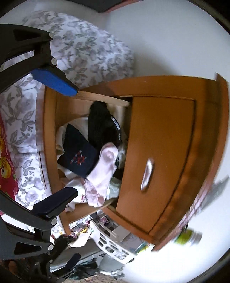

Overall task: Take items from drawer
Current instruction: 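Release the drawer handle and back the left tool away, then grasp a pink sock with the left tool while the right tool grasps pink cloth, then lift both pink items up out of the drawer with both tools, then lower both pink items onto the red blanket and open both tools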

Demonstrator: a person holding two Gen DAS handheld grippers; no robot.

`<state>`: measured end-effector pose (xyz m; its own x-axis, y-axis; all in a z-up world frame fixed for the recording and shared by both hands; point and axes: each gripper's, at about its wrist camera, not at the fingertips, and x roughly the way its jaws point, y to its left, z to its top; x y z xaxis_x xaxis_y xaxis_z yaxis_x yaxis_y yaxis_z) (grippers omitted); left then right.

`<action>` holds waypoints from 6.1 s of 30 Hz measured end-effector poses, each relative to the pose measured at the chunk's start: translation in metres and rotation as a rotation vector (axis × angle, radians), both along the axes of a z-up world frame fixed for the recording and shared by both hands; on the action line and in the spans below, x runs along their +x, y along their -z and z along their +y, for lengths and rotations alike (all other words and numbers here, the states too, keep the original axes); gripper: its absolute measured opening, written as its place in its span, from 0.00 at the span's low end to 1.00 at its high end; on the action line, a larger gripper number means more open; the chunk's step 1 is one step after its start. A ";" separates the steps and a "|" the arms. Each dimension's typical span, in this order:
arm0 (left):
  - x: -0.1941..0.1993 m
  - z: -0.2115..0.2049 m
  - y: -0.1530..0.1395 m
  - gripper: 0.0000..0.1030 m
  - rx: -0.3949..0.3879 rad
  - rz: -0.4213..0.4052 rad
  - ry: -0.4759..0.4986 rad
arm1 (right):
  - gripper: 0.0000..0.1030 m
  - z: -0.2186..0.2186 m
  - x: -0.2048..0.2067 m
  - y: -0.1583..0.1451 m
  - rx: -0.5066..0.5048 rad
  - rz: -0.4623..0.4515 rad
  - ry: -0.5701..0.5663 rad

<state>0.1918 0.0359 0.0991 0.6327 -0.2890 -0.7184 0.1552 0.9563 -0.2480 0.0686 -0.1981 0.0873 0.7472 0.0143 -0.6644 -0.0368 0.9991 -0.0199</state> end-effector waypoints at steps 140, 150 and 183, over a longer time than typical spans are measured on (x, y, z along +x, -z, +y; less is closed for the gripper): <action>-0.099 -0.043 0.012 0.11 -0.054 0.104 0.132 | 0.08 0.012 -0.027 0.003 0.232 0.379 -0.167; -0.075 -0.047 0.074 0.11 -0.024 0.272 0.108 | 0.08 0.011 0.009 0.061 0.190 0.508 -0.120; -0.057 -0.023 0.096 0.97 0.090 0.322 -0.041 | 1.00 -0.001 0.020 0.098 0.121 0.590 -0.050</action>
<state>0.1346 0.0128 0.0028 0.3785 -0.1942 -0.9050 0.0435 0.9804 -0.1922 0.0881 -0.1992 -0.0102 0.2492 0.1407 -0.9582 -0.0539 0.9899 0.1314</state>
